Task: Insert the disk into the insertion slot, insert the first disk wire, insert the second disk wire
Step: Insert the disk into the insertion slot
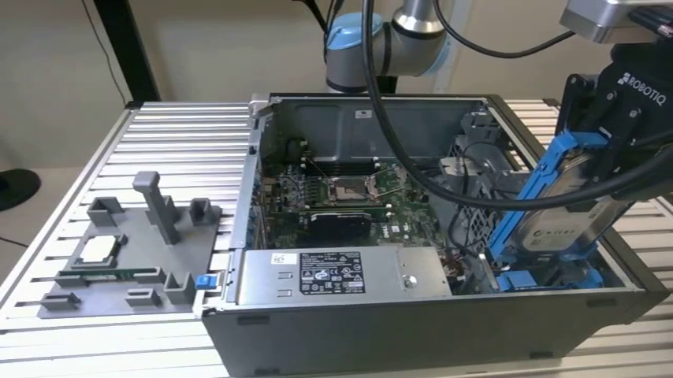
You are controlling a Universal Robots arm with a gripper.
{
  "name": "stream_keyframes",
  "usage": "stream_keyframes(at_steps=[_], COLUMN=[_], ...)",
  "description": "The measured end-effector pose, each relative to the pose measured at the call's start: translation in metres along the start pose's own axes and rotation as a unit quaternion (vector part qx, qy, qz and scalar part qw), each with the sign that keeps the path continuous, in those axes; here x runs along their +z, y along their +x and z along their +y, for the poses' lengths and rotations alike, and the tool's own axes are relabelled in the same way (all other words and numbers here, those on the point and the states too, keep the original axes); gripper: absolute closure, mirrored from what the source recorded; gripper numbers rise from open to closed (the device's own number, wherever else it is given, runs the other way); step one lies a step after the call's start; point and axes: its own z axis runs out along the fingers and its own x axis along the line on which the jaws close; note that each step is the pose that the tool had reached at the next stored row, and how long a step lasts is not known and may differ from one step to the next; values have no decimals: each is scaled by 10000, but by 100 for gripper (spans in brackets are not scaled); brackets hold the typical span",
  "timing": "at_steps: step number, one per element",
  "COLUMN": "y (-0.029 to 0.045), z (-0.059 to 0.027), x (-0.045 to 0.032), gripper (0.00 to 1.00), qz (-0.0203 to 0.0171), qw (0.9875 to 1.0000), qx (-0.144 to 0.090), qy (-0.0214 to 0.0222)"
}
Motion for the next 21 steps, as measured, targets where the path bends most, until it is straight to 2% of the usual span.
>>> stream_keyframes(at_steps=[21], y=[-7], z=[-32], x=[209], gripper=[100], qz=[-2], qw=[10000], qx=[3], qy=[5])
